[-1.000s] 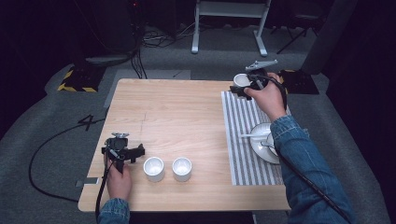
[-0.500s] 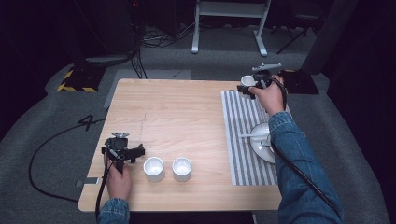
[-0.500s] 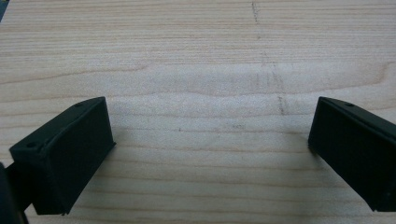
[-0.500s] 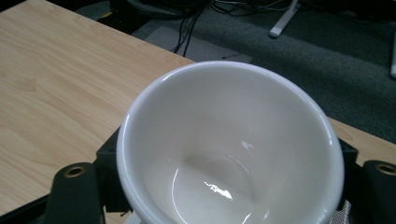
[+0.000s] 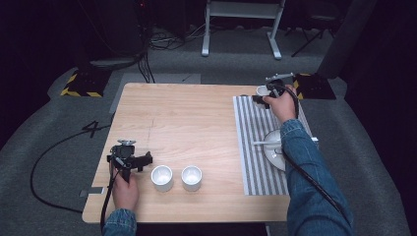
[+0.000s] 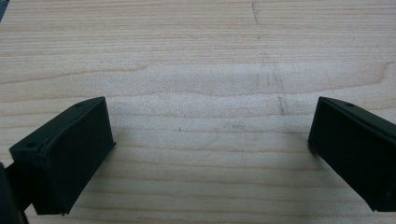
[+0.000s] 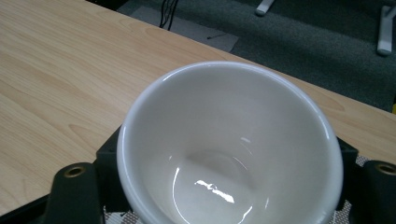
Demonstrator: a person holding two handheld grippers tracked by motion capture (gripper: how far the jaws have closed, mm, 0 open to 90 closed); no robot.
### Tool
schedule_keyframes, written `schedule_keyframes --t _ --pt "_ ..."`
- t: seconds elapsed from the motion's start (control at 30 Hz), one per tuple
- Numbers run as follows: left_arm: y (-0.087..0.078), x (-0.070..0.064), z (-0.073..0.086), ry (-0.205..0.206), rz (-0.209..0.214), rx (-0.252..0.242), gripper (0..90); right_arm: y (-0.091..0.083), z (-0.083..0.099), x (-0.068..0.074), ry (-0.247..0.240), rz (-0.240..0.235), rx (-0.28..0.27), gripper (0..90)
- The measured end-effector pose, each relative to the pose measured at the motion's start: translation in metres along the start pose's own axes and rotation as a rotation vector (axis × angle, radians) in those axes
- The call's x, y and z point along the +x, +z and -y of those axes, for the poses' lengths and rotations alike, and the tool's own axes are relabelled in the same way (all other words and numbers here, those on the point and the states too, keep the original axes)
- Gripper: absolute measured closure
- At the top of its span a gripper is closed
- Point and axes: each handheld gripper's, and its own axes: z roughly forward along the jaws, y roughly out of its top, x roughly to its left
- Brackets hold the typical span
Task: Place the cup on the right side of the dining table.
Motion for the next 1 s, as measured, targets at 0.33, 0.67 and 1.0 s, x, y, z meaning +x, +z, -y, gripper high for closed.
schedule_keyframes --t 0.33,0.67,1.0 --pt "0.0 0.0 0.0 0.0 0.0 0.0 0.1 0.016 0.018 -0.011 0.02 0.025 0.057 26.8" --pt "0.0 0.0 0.0 0.0 0.0 0.0 0.1 0.027 0.032 -0.015 0.036 0.025 0.082 26.9" --pt "0.0 0.0 0.0 0.0 0.0 0.0 0.1 0.034 0.043 -0.015 0.042 0.017 0.123 26.8"
